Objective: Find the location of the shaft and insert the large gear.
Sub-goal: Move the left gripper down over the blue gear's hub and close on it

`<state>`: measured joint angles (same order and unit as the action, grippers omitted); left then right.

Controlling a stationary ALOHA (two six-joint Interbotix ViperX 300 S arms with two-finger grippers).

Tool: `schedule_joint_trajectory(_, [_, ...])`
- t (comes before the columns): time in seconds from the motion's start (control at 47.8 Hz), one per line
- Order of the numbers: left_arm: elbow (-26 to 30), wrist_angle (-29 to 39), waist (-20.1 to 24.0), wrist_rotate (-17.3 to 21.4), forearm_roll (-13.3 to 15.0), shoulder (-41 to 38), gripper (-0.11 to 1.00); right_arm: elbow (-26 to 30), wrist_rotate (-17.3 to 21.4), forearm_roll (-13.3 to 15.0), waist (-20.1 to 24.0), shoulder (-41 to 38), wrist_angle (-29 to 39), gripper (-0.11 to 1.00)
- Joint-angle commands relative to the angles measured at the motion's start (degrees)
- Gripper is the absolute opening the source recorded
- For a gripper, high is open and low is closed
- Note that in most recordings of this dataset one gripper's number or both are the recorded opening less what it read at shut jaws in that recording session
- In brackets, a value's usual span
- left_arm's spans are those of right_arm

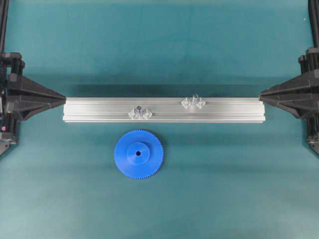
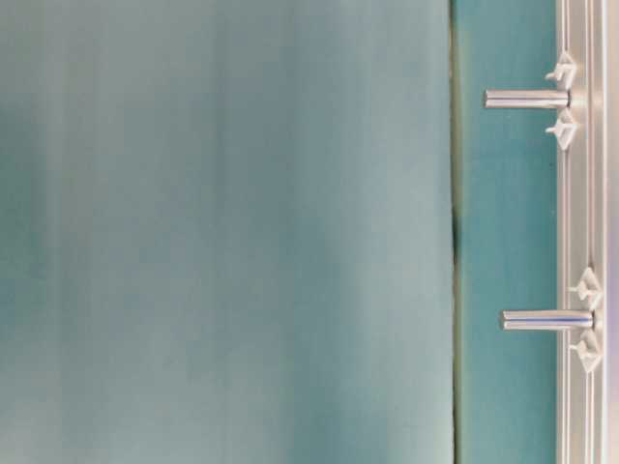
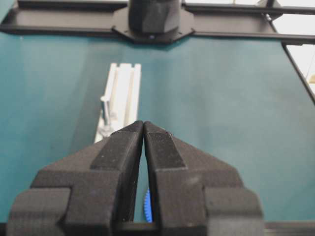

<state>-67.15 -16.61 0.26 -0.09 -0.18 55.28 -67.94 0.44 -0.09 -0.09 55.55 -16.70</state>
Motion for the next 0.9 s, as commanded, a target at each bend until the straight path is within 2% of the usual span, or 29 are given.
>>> schedule_joint_trajectory(0.0, [1.6,2.1,-1.5,-1.2,-0.9,-1.9,0.11,0.2,-0.3,-0.1,0.0,-0.7,-0.4,0.16])
schedule_joint_trajectory(0.063, [3.0,4.8,-2.0,-1.8,-0.8,-3.6,0.11,-0.6,0.2,-0.5,0.0,-0.1,0.0,0.15])
schedule_joint_trajectory(0.125, [5.0,7.6,-2.2,-1.8,-0.8,-5.8,0.02,-1.4,1.0,-1.1,0.0,0.3,1.8,0.06])
schedule_joint_trajectory(0.188, [7.2,10.3,-2.2,-1.8,-0.8,-8.0,0.0,-1.9,1.9,-1.4,0.0,0.3,5.9,0.02])
schedule_joint_trajectory(0.376, [11.9,15.1,-3.3,-1.7,-0.8,-16.6,0.0,-1.0,3.3,-1.4,-0.4,0.4,17.8,0.0])
schedule_joint_trajectory(0.481, [14.2,15.6,-5.1,-1.8,-0.8,-22.2,0.0,-0.5,3.4,-1.4,-0.6,0.4,21.3,0.0])
schedule_joint_trajectory(0.774, [22.2,16.7,-7.1,-5.1,-0.8,-37.9,0.0,-0.6,3.4,-1.4,-2.0,0.4,23.8,0.0])
schedule_joint_trajectory(0.878, [25.4,19.6,-7.6,-5.8,-0.8,-41.4,0.0,-0.5,3.4,-1.4,-2.0,0.4,24.5,0.0])
